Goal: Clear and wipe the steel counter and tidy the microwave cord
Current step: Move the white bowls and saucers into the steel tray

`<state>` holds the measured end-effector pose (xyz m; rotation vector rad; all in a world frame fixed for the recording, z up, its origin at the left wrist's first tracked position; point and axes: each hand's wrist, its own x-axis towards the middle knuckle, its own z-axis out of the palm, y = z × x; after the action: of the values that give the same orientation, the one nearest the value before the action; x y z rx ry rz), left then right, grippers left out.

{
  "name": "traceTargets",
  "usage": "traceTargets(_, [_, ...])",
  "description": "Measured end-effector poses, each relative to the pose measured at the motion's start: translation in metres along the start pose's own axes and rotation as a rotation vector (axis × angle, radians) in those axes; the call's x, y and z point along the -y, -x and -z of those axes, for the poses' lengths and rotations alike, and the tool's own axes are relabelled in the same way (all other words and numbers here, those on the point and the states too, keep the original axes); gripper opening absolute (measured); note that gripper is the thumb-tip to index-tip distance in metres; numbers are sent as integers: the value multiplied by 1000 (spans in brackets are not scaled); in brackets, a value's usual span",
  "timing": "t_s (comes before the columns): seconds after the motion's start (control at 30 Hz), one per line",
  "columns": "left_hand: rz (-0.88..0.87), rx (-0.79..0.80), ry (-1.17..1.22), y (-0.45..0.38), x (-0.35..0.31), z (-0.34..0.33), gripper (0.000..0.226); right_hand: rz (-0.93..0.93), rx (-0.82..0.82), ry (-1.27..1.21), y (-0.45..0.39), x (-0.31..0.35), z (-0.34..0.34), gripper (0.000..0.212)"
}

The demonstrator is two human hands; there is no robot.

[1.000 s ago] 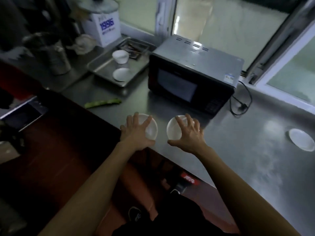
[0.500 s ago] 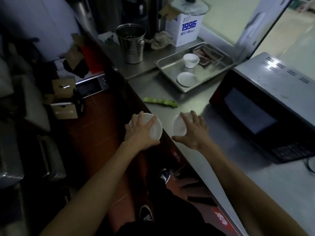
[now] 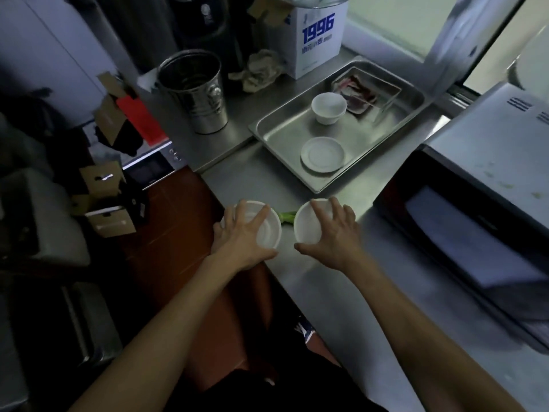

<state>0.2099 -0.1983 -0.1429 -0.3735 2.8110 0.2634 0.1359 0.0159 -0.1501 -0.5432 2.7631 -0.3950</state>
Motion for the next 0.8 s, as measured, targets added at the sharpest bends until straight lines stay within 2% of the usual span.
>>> traceTargets(0.2, [-74, -8, -22, -55, -34, 34, 109, -64, -30, -55, -24, -22, 17, 110])
traceTargets(0.43, [-108, 15, -45, -91, -61, 39, 112, -90, -46, -128, -21, -48, 19, 111])
traceTargets(0.6, [-232, 24, -84, -110, -76, 35, 109, -167, -12, -201, -15, -58, 21, 111])
traceTargets(0.8, [-355, 21, -97, -154, -86, 42, 108, -251, -53, -231, -28, -52, 16, 112])
